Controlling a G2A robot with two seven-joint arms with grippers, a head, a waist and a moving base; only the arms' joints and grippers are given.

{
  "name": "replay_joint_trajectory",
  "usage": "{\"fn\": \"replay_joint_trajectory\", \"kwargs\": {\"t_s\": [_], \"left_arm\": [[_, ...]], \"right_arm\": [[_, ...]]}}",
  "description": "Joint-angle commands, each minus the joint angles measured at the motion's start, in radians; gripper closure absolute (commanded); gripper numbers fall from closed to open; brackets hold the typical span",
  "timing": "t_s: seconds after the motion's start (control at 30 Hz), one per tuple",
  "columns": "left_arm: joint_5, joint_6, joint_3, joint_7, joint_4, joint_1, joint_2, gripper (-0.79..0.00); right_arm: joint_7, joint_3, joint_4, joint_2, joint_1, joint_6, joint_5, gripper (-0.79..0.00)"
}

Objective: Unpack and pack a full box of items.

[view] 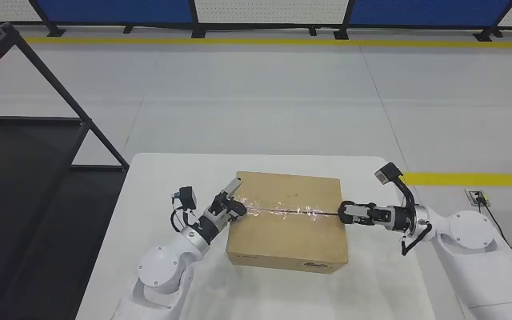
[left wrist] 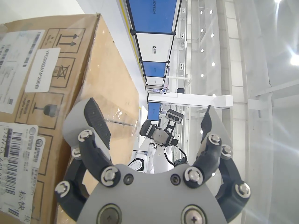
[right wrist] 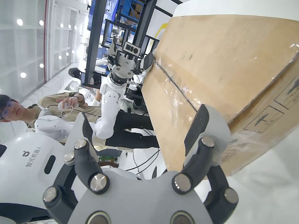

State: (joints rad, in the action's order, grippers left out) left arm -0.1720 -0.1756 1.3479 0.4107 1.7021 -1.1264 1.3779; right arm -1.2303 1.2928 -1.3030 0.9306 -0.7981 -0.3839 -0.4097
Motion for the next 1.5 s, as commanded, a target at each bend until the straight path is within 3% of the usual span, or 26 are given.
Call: {"fn": "replay_joint_trajectory", "kwargs": {"t_s": [0.0, 0.3, 0.43, 0.57, 0.63, 0.77, 1.07, 1.2, 1.47], "left_arm": [[0.000, 0.000, 0.000, 0.000, 0.000, 0.000, 0.000, -0.785], [0.000, 0.000, 0.000, 0.000, 0.000, 0.000, 0.000, -0.785], [0.000, 0.000, 0.000, 0.000, 0.000, 0.000, 0.000, -0.785], [0.000, 0.000, 0.000, 0.000, 0.000, 0.000, 0.000, -0.785], [0.000, 0.000, 0.000, 0.000, 0.000, 0.000, 0.000, -0.785], [0.000, 0.000, 0.000, 0.000, 0.000, 0.000, 0.000, -0.785], [0.000, 0.000, 0.000, 0.000, 0.000, 0.000, 0.000, -0.785], [0.000, 0.000, 0.000, 0.000, 0.000, 0.000, 0.000, -0.785], [0.000, 0.000, 0.000, 0.000, 0.000, 0.000, 0.000, -0.785]], "right_arm": [[-0.001, -0.001, 0.002, 0.000, 0.001, 0.000, -0.002, -0.785], [0.009, 0.002, -0.008, 0.000, 0.002, -0.009, 0.006, -0.785], [0.147, 0.041, -0.154, -0.011, -0.063, -0.110, 0.200, -0.785], [0.314, 0.081, -0.355, -0.021, -0.165, -0.108, 0.492, -0.785], [0.392, 0.091, -0.458, -0.024, -0.216, -0.062, 0.655, -0.785], [0.518, 0.083, -0.619, -0.022, -0.295, 0.149, 0.944, -0.785], [0.527, 0.084, -0.617, -0.022, -0.299, 0.169, 0.971, -0.785], [0.541, 0.025, -0.721, -0.023, -0.334, 0.212, 1.263, -0.785], [0.518, -0.112, -0.827, -0.006, -0.373, 0.436, 1.672, -0.785]]}}
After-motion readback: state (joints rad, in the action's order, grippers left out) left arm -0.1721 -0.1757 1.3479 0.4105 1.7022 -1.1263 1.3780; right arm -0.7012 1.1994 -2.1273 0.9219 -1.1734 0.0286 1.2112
